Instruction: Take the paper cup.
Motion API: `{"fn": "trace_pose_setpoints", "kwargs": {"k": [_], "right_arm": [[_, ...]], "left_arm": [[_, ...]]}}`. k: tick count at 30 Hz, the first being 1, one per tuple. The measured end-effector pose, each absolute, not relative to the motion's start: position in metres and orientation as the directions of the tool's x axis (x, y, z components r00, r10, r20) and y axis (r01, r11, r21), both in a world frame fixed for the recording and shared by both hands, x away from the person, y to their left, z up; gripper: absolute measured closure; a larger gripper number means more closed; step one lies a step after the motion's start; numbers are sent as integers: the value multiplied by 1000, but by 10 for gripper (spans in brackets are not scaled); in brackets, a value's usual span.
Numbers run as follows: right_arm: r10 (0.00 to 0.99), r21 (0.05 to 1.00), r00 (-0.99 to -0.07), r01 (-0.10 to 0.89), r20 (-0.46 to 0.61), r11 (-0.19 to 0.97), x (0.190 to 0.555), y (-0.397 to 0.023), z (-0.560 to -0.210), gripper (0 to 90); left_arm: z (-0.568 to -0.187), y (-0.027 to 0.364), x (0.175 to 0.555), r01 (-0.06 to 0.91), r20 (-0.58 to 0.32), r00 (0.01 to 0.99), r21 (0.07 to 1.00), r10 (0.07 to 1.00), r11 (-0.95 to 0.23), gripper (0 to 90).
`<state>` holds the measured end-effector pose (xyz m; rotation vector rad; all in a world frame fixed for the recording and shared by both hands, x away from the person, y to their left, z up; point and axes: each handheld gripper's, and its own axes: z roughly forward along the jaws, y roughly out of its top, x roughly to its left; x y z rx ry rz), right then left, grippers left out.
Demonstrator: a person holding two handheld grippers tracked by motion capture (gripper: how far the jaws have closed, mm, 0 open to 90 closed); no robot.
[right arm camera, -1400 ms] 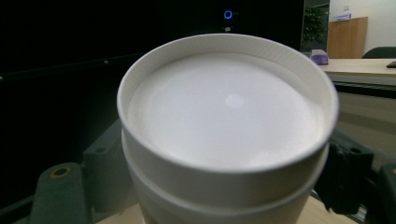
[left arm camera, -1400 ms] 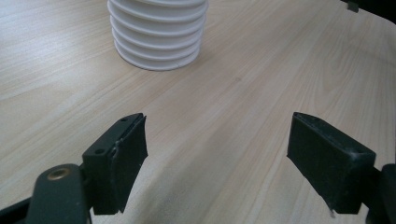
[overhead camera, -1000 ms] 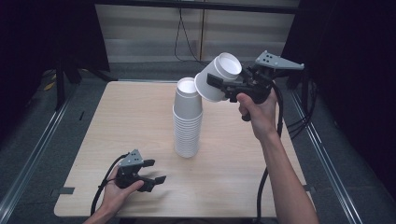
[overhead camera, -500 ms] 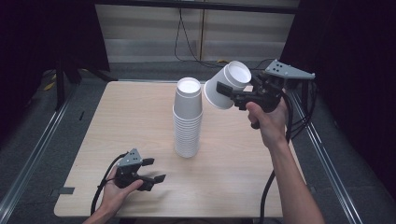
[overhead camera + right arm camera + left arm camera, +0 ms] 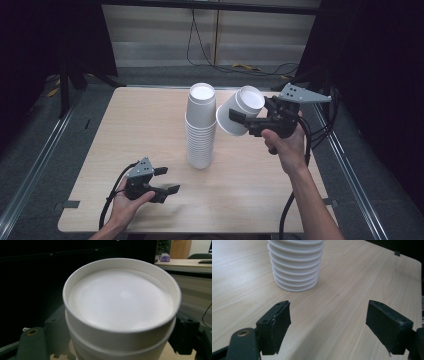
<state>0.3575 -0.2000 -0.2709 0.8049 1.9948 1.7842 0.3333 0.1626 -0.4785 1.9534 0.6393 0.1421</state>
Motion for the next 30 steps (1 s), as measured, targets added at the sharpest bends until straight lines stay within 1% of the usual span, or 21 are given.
{"fn": "trace_pose_setpoints", "kwargs": {"k": [4, 7, 10, 15, 18, 21, 27, 30], "right_arm": [[603, 982, -790, 183, 114, 55, 353, -196, -278, 204], [595, 979, -796, 194, 116, 68, 350, -192, -284, 204], [584, 976, -803, 203, 118, 83, 349, -188, -291, 204], [568, 971, -815, 215, 117, 108, 347, -181, -302, 204], [562, 968, -817, 228, 130, 108, 346, -180, -307, 204], [551, 964, -823, 238, 137, 116, 346, -178, -314, 205], [529, 958, -836, 255, 148, 135, 341, -174, -324, 206], [543, 957, -828, 253, 139, 141, 338, -173, -327, 207]], "left_arm": [[-473, 159, 335, 359, -180, 861, 877, 475, -318, 195], [-471, 153, 334, 350, -189, 884, 874, 428, -337, 172], [-469, 148, 332, 327, -169, 896, 877, 411, -352, 172], [-463, 144, 334, 310, -154, 899, 885, 411, -346, 172], [-457, 144, 338, 321, -188, 896, 900, 403, -295, 172], [-449, 144, 341, 317, -195, 898, 909, 394, -271, 172], [-434, 142, 345, 281, -168, 906, 925, 389, -255, 172], [-431, 137, 343, 256, -148, 914, 932, 378, -256, 172]]}}
